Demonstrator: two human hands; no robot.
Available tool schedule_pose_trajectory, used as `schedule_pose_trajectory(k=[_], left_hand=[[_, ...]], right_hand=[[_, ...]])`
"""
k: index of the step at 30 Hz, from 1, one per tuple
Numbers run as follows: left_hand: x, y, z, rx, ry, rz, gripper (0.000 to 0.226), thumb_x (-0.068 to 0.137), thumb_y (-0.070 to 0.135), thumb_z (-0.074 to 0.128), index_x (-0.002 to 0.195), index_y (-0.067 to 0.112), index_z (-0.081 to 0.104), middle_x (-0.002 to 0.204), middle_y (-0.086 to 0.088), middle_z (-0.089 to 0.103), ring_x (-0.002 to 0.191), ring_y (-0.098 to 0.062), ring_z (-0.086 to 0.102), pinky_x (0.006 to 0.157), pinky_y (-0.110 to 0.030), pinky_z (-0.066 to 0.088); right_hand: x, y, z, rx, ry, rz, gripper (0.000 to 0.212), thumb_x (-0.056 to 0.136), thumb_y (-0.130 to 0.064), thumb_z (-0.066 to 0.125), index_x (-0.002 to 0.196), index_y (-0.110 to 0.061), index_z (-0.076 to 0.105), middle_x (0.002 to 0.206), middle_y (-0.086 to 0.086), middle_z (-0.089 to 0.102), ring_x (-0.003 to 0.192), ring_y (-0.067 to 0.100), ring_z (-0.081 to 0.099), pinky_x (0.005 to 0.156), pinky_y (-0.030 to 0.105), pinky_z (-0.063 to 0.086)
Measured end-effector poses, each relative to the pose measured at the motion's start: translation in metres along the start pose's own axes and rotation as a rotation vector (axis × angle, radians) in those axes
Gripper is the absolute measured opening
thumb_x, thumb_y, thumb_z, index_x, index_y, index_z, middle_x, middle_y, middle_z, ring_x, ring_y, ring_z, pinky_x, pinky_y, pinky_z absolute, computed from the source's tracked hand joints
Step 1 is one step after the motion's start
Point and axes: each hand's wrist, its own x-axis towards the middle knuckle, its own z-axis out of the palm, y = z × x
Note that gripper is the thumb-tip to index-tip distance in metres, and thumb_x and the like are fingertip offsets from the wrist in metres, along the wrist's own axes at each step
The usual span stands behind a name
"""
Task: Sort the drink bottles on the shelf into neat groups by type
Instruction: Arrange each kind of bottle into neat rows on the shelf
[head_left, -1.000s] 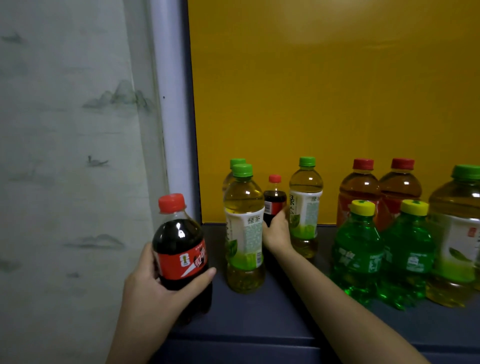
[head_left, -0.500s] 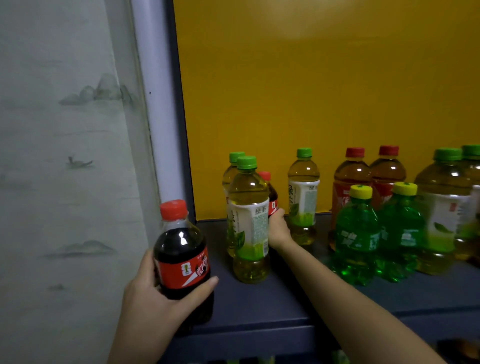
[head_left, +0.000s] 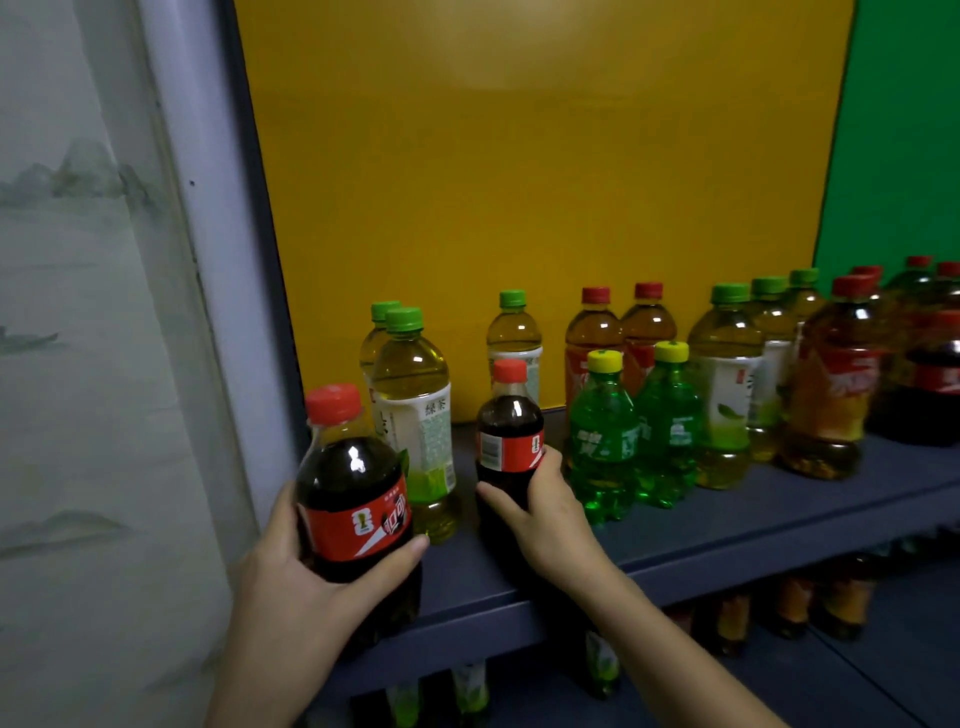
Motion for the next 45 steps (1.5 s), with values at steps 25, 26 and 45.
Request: schedule_pose_trajectory(k=[25,26,45], left_hand=[[-0.136,0.128,0.402,-0.347,-0.593,0.171,0.063,0.043,0.045,0.081,0.099,0.039,0.054,0.097,0.016,0.065,0.088,0.006,0.061,0.065,-0.010,0.051],[-0.144,0.132,0.420,-0.360,-0.618,0.169,0.064,0.043,0.046,0.082,0.100,0.039,0.054,0.097,0.016,0.065,0.088,0.006,0.061,0.066,-0.011,0.051],[-0.131,0.169,0.758,-0.376,-0.684,0.212,0.072,0.044,0.051,0.084,0.107,0.028,0.056,0.101,0.012,0.067,0.094,-0.006,0.064,0.078,-0.026,0.054]], right_hand=[[-0.218,0.133,-0.413,-0.223,0.591,0.203,0.061,0.068,-0.056,0.056,0.119,-0.030,0.035,0.114,-0.010,0.057,0.106,0.011,0.056,0.082,0.027,0.046],[-0.223,0.140,-0.428,-0.233,0.608,0.212,0.058,0.071,-0.052,0.059,0.119,-0.029,0.036,0.114,-0.009,0.058,0.106,0.011,0.056,0.081,0.027,0.045],[-0.120,0.305,-0.654,-0.270,0.662,0.185,0.065,0.066,-0.060,0.057,0.121,-0.030,0.040,0.113,-0.018,0.059,0.106,0.002,0.058,0.089,0.030,0.050]])
